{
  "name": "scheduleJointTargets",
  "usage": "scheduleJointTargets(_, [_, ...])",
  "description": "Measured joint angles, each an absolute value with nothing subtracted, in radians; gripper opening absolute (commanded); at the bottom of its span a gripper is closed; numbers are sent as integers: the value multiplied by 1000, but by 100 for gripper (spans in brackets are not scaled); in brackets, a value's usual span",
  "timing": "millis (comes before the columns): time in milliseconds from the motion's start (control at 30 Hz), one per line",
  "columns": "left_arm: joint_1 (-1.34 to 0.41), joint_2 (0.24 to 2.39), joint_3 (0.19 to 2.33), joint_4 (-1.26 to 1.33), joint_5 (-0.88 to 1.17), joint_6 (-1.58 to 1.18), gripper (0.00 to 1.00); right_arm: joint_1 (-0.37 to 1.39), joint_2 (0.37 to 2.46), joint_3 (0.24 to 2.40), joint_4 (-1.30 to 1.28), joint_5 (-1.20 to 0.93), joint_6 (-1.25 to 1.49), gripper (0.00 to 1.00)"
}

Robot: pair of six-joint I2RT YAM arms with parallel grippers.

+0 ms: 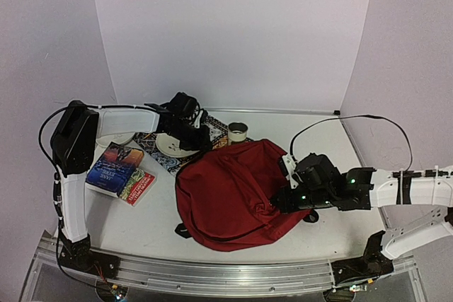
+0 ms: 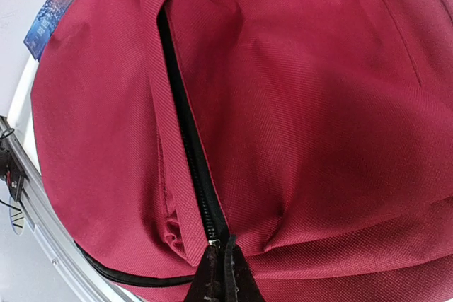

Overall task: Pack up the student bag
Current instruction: Zip the second largest pocket of the bag, then hold the student bag from the second largest pocket of the bag.

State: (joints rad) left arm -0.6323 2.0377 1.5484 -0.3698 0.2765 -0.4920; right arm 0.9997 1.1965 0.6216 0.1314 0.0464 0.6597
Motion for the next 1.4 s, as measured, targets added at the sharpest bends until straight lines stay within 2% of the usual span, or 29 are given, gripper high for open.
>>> scheduleJointTargets(100, [-633, 2037, 1536, -367, 277, -499, 0, 1000, 1193, 613, 136, 49, 672, 0])
scheduleJointTargets(200, [-633, 2032, 1499, -358, 276, -500, 9, 1000, 1193, 612, 136, 55, 678, 0])
scheduleJointTargets(300, [-635, 2002, 1444, -350, 242, -502, 25, 1000, 1193, 614, 132, 60, 677, 0])
scheduleJointTargets(400, [-636, 1945, 1397, -350, 185, -504, 46, 1000, 1199, 622, 124, 62, 671, 0])
scheduleJointTargets(533, [-645, 1840, 1357, -348, 135, -508, 62, 1000, 1239, 654, 122, 62, 654, 0])
scheduleJointTargets(767, [-735, 1699, 1326, -347, 91, -538, 70, 1000, 1276, 683, 130, 56, 634, 0])
scheduleJointTargets(933, [-844, 1693, 1315, -350, 97, -611, 70, 1000, 1289, 687, 137, 51, 627, 0])
scheduleJointTargets(1200, [-935, 1746, 1312, -348, 105, -724, 68, 1000, 1298, 690, 140, 49, 624, 0])
scheduleJointTargets(1400, [-978, 1871, 1346, -349, 117, -760, 64, 1001, 1306, 699, 147, 45, 621, 0])
